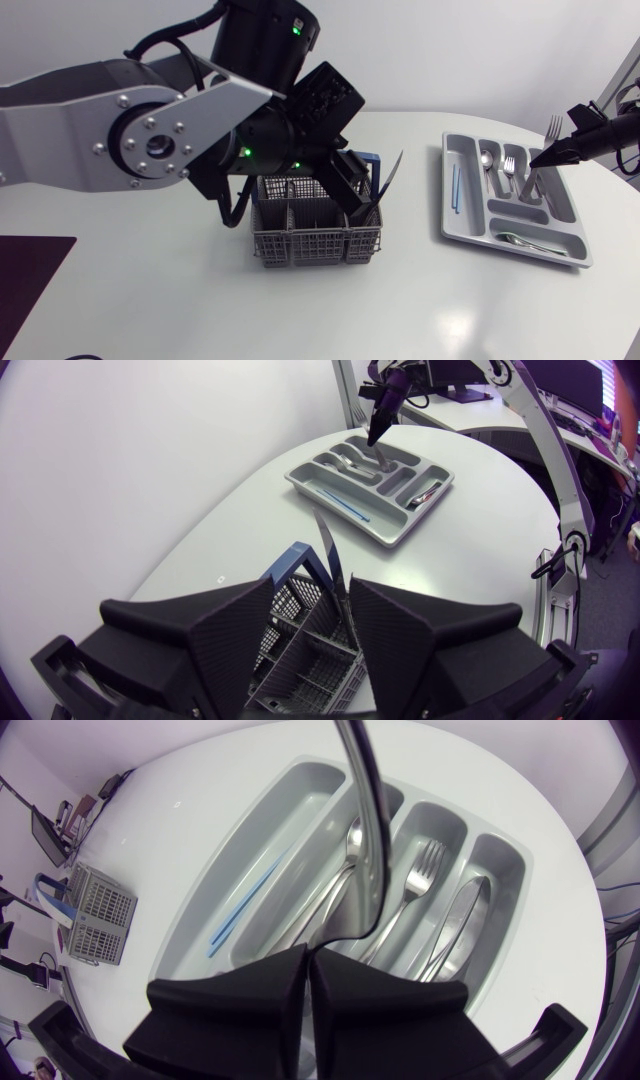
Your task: Sort the cutlery from the basket into the organizer compartments.
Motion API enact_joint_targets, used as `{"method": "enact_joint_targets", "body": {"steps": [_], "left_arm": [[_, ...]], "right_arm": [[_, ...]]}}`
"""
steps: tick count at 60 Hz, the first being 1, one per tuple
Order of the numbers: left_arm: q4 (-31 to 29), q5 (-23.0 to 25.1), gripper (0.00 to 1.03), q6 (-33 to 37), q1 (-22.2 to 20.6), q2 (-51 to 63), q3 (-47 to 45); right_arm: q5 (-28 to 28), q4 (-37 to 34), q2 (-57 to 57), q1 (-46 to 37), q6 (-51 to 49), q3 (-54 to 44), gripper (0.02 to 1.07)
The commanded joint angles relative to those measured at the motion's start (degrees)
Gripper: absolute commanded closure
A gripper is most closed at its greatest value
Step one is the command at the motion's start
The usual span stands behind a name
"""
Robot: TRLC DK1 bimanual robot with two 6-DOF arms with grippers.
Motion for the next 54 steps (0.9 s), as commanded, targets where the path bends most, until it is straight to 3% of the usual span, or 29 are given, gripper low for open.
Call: {"method": "enact_joint_targets", "body": {"steps": [1,54], "left_arm": [[-0.55,0.59,0.5,-1.2,-0.44,0.52,0.64],[-1.16,0.59,0.5,-1.99,-0.62,-0.18,0.29]], "right_arm": [[0.55,-0.92,1.08,0.37,0.92,-0.44,1.01],[5.38,1.37,5.39,2.3,10.76,-0.18,1.01]]}}
